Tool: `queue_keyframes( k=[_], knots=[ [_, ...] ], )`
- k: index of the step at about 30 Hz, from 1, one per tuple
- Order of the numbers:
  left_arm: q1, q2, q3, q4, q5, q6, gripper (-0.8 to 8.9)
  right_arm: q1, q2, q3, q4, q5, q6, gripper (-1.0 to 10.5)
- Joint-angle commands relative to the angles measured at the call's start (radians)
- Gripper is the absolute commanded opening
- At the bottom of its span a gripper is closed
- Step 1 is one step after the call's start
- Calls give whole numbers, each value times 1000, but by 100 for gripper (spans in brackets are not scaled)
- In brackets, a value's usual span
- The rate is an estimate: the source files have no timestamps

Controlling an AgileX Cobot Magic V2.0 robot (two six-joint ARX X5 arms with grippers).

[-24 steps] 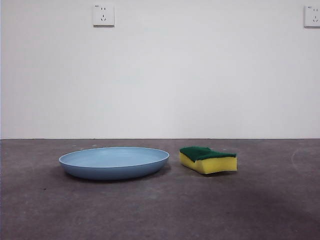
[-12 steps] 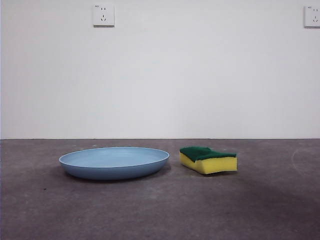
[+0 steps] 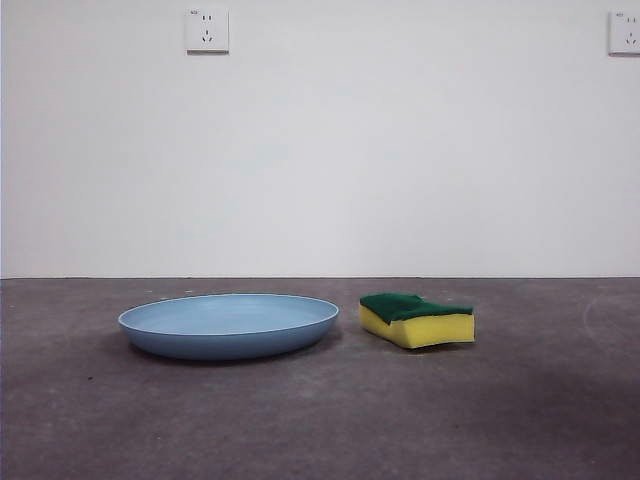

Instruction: Pick up the plate,pick up the cloth,clean the plate with the cloth

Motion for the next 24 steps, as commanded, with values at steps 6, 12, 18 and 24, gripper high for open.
queue_keyframes(
  k=[6,12,18,24],
  knots=[
    [3,-3,-14,2,-1,-9,-3,0,-3,-9,-60,-1,39,2],
    [3,-3,-14,2,-1,-9,-4,0,-3,-9,-56,6,50,2],
    [3,-3,-14,2,-1,-9,-4,1,-3,-9,-56,6,50,2],
    [3,-3,-14,2,-1,-9,-4,1,-3,-9,-56,6,50,2]
  ],
)
